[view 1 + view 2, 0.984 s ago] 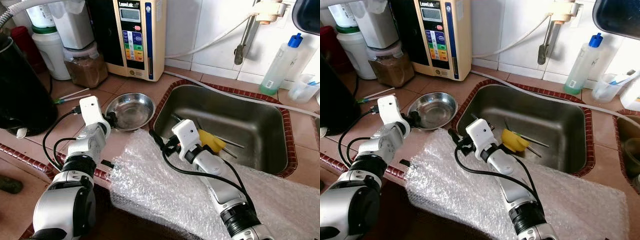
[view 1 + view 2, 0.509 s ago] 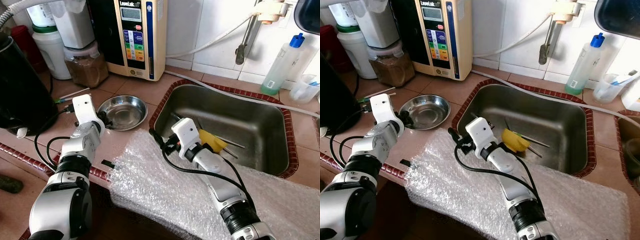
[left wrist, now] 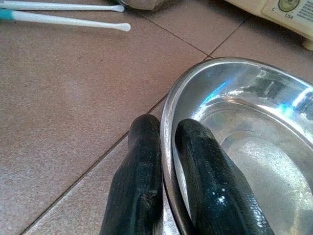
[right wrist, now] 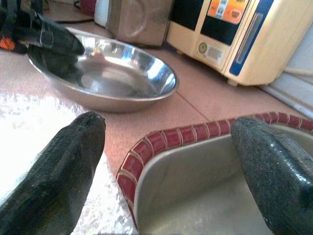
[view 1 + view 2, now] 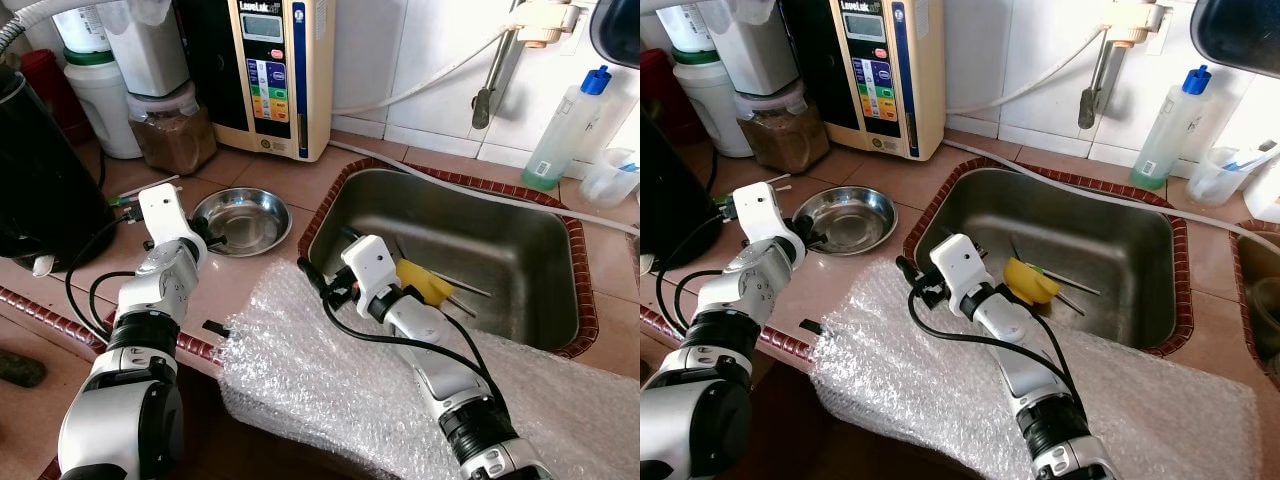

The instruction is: Kitchen organization

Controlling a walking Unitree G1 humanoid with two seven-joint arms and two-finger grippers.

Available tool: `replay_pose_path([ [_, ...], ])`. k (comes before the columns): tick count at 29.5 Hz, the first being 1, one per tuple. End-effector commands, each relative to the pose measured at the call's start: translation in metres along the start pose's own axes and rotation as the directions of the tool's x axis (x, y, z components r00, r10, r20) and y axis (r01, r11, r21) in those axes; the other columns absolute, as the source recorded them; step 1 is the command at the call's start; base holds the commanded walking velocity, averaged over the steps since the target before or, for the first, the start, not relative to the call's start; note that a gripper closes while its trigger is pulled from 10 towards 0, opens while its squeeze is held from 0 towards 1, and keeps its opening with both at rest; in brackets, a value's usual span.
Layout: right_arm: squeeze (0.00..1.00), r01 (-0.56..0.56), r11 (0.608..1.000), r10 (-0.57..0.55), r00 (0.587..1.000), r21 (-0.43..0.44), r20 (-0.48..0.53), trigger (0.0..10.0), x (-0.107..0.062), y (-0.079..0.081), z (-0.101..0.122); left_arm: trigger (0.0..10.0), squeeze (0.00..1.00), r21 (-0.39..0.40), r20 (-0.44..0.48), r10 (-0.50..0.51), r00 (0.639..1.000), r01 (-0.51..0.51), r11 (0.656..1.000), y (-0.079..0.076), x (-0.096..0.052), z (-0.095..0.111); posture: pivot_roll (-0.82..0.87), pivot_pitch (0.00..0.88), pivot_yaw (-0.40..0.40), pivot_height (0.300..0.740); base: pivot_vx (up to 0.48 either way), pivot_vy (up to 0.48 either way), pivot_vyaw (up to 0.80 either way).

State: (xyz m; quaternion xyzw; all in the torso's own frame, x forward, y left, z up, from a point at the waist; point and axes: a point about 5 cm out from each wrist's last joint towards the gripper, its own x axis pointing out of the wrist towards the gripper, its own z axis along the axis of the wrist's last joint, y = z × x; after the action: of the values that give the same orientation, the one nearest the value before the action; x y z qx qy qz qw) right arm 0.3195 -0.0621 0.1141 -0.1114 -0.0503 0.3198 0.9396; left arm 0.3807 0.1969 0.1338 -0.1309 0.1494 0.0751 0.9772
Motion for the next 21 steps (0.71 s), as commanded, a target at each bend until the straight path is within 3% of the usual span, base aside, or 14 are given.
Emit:
replay_pose_path([
  [1,0.0,0.002,1.0,-0.002,1.0,-0.012,0.014,10.0,0.003,-0.002,0.005,0.0,0.0,0.004,0.029,-0.017,0.999,0.017,1.0,0.0,-0.001,0.002,0.14,0.0,0.041,0.74,0.0,0.0,0.0],
  [8,0.0,0.01,1.0,-0.01,1.0,-0.008,0.014,10.0,0.004,-0.004,0.004,0.0,0.0,0.072,0.158,-0.089,0.983,0.079,0.994,-0.009,-0.006,0.012,0.14,0.0,0.041,0.74,0.0,0.0,0.0],
  [10,0.0,0.013,1.0,-0.013,1.0,-0.009,0.013,10.0,0.005,-0.004,0.004,0.0,0.0,0.109,0.215,-0.163,0.963,0.142,0.984,-0.021,-0.008,0.018,0.14,0.0,0.039,0.74,0.0,0.0,0.0],
  [15,0.0,0.019,1.0,-0.019,1.0,-0.011,0.012,10.0,0.006,-0.005,0.004,0.0,0.0,0.144,0.296,-0.218,0.93,0.182,0.973,-0.03,-0.013,0.028,0.14,0.0,0.038,0.74,0.0,0.0,0.0],
  [21,0.0,0.024,1.0,-0.024,1.0,-0.012,0.014,10.0,0.007,-0.006,0.004,0.0,0.0,0.142,0.337,-0.232,0.913,0.194,0.971,-0.031,-0.014,0.031,0.14,0.0,0.039,0.74,0.0,0.0,0.0],
])
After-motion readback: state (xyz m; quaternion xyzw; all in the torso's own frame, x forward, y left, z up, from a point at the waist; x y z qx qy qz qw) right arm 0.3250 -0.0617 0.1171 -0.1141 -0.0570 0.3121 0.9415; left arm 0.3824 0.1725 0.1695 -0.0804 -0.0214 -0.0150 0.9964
